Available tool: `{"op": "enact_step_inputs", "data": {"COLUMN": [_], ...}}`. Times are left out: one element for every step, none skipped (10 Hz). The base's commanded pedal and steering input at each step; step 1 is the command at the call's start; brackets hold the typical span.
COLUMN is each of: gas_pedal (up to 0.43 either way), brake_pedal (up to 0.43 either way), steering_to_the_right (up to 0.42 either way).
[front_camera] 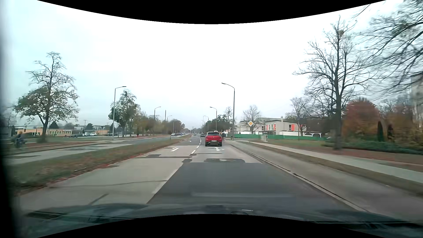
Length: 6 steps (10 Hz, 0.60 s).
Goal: Follow the waypoints while adhering to traffic rules and regulations
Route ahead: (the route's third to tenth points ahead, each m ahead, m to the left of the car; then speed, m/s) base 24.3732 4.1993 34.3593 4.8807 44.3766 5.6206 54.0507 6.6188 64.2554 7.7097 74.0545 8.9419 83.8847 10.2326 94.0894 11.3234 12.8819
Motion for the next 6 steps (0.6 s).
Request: {"op": "enact_step_inputs", "data": {"gas_pedal": [0.209,0.209,0.220,0.220,0.220,0.209], "brake_pedal": [0.000,0.000,0.000,0.000,0.000,0.000], "steering_to_the_right": [-0.017,-0.017,-0.017,-0.017,-0.017,-0.017]}}
